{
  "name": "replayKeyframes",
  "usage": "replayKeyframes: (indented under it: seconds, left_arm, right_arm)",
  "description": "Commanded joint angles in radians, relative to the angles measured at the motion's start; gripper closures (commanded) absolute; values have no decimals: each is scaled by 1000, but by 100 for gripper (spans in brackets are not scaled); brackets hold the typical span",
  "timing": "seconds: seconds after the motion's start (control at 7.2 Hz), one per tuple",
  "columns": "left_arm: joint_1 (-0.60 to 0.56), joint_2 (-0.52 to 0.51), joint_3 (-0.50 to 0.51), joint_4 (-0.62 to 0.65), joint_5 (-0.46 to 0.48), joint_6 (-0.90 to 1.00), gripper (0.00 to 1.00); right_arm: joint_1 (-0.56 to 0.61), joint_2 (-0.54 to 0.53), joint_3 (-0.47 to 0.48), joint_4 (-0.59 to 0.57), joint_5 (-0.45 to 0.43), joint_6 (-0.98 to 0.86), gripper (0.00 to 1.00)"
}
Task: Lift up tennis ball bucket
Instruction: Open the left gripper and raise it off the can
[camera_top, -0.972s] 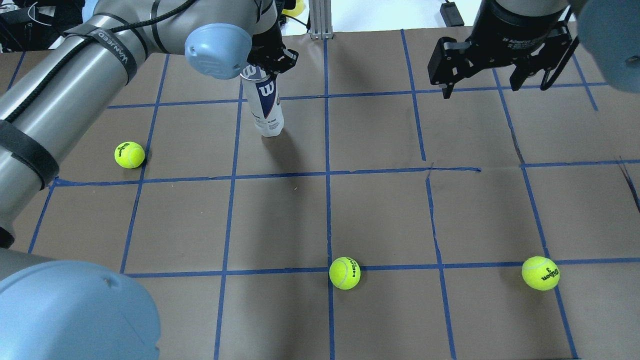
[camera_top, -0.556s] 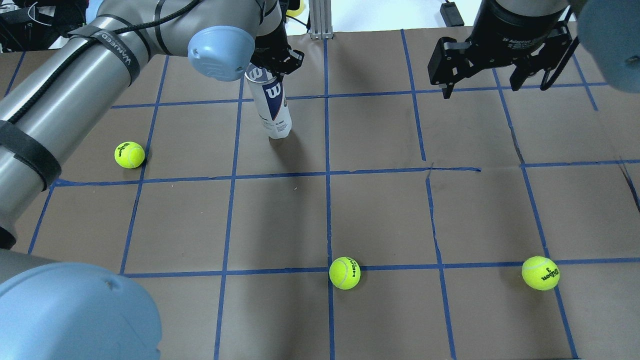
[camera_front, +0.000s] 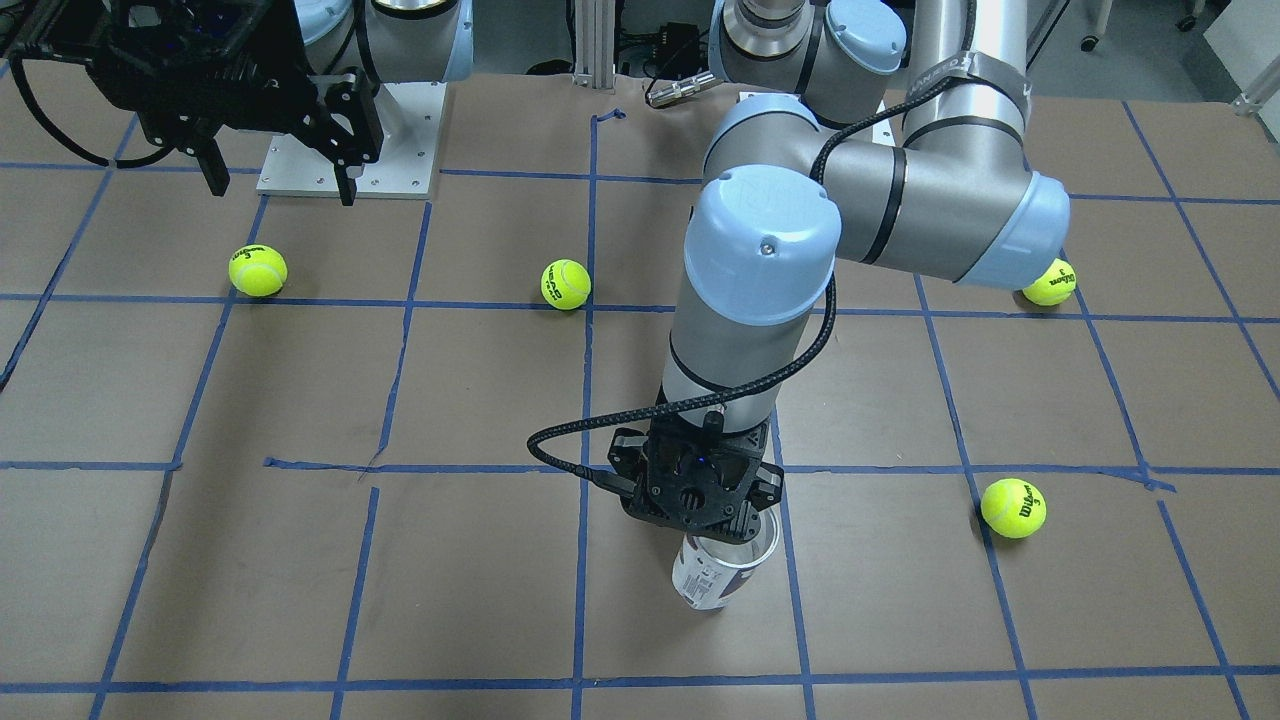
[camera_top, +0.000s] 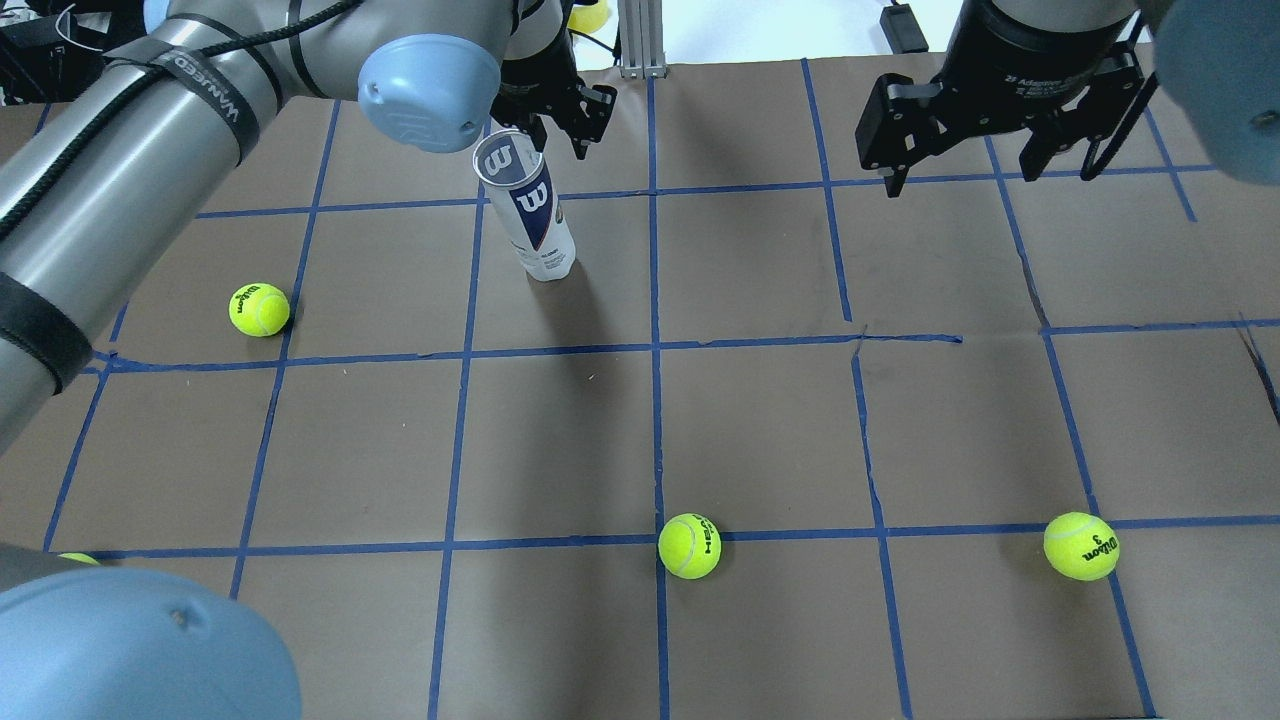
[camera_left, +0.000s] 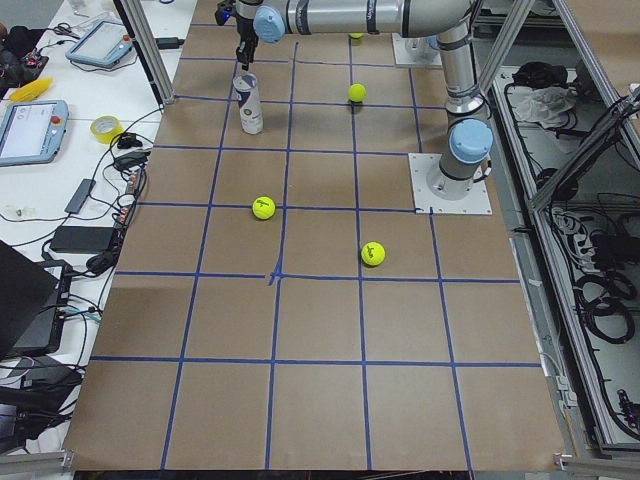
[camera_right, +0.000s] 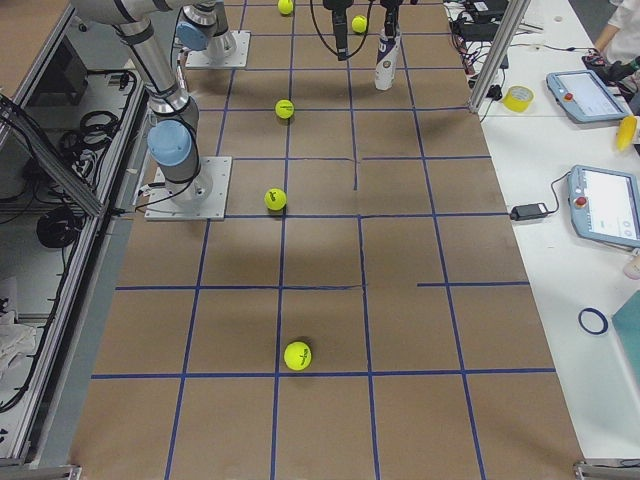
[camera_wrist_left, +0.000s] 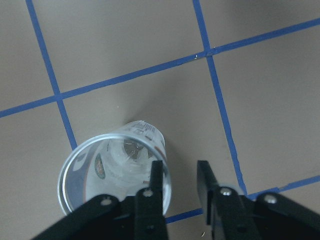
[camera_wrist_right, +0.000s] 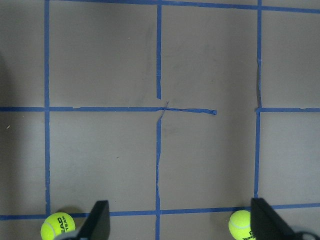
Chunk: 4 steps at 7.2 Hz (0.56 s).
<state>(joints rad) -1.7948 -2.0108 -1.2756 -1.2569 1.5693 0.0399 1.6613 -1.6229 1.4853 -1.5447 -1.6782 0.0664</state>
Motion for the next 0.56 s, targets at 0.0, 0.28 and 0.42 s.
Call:
replayKeyframes:
  seconds: [0.0,0.28,0.42]
  left_arm:
    - [15,85,57,-233,-2,-2,0]
    - [102,165,70,-382,12,-43,0]
    - [144,188,61,-387,8,-43,0]
  right_arm:
    - [0,0,1,2,0,0,0]
    - [0,0,1,2,0,0,0]
    - [0,0,1,2,0,0,0]
